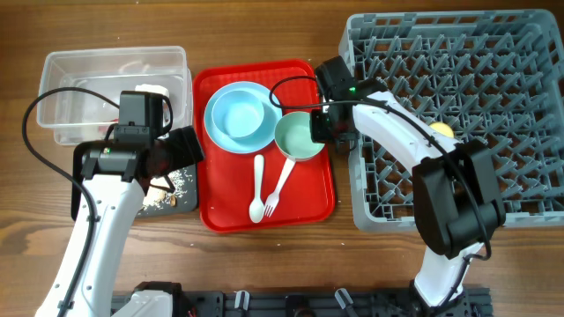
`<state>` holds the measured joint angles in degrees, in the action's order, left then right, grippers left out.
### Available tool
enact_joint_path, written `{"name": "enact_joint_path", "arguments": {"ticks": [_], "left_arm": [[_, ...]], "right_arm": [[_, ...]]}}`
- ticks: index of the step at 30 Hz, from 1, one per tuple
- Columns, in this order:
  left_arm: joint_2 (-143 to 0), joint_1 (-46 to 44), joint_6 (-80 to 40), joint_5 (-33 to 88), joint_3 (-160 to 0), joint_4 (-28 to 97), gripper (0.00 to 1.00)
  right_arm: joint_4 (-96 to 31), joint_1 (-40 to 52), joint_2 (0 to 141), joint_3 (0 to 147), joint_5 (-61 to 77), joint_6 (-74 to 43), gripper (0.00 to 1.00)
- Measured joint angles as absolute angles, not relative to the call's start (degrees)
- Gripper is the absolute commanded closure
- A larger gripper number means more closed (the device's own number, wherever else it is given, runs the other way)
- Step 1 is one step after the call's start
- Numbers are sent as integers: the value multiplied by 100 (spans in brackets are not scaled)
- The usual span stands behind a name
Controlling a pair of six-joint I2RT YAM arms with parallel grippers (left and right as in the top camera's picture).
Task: Sort waste into correct bins and load items into the dishwasher rack
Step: 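Grasp the mint-green bowl on the red tray with the right gripper, then place the mint-green bowl upright at the back of the rack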
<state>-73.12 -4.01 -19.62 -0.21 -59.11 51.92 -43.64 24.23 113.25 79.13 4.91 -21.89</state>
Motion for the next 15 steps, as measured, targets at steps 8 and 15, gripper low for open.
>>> {"name": "enact_joint_path", "arguments": {"ticks": [8,15], "left_arm": [[-7312,-399,-1962,-21,-5911,5192,16],[-7312,-401,-1962,-21,-5911,5162,15]], "right_arm": [[-4005,2139,9754,8232,-766,-2099,96],[-1920,1739,9268,8405,-4073,731,96]]}}
